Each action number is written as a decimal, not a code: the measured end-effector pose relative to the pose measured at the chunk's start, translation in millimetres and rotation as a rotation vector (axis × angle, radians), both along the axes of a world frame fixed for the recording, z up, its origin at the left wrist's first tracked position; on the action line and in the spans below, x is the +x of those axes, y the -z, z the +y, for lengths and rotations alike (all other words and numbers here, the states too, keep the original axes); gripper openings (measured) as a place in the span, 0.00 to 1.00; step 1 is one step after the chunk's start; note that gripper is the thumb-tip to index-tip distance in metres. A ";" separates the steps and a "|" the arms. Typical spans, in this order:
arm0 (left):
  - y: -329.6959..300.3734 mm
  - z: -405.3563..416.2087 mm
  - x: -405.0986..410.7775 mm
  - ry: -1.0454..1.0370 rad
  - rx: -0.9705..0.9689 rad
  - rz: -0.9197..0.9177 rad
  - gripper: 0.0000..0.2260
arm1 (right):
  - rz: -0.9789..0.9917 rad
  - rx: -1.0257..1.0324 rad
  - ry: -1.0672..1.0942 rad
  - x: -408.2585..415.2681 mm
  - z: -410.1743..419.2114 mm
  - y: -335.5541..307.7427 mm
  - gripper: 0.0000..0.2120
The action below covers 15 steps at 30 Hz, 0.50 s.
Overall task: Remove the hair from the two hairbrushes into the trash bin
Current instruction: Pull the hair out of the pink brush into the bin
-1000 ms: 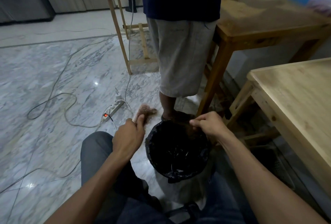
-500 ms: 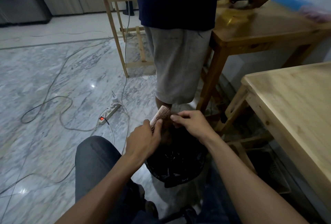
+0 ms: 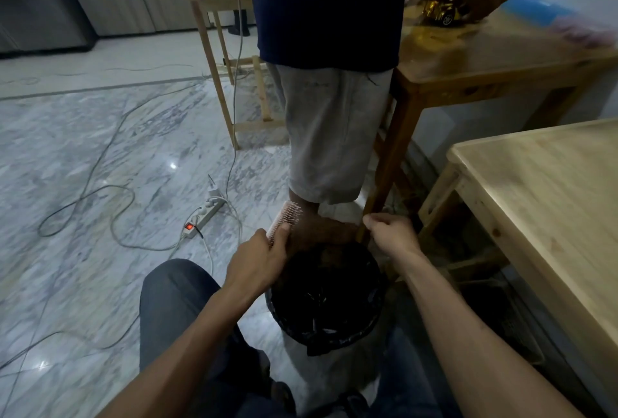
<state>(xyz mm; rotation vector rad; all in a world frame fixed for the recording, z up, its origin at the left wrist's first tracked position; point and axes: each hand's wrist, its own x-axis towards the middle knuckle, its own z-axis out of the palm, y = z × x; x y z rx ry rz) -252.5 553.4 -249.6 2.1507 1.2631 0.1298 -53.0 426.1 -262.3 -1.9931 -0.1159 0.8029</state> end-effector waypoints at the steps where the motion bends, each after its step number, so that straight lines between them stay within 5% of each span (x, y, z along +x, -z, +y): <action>1: -1.8 -1.9 3.0 0.014 -0.066 -0.012 0.26 | -0.022 -0.012 -0.053 -2.9 3.7 -1.0 0.20; 6: -6.3 -1.1 6.0 0.132 -0.246 -0.051 0.20 | -0.070 0.140 -0.449 -13.1 6.5 -6.4 0.34; 9: -8.2 -1.1 5.8 0.209 -0.158 -0.093 0.13 | -0.069 0.126 -0.617 -16.7 5.6 -4.1 0.25; 11: -10.2 1.8 4.6 0.185 -0.125 -0.138 0.12 | -0.177 0.084 -0.528 -17.2 7.3 -2.1 0.11; 15: -8.9 22.2 -4.6 0.029 -0.134 -0.182 0.12 | -0.311 -0.130 -0.279 -6.6 -1.4 3.0 0.07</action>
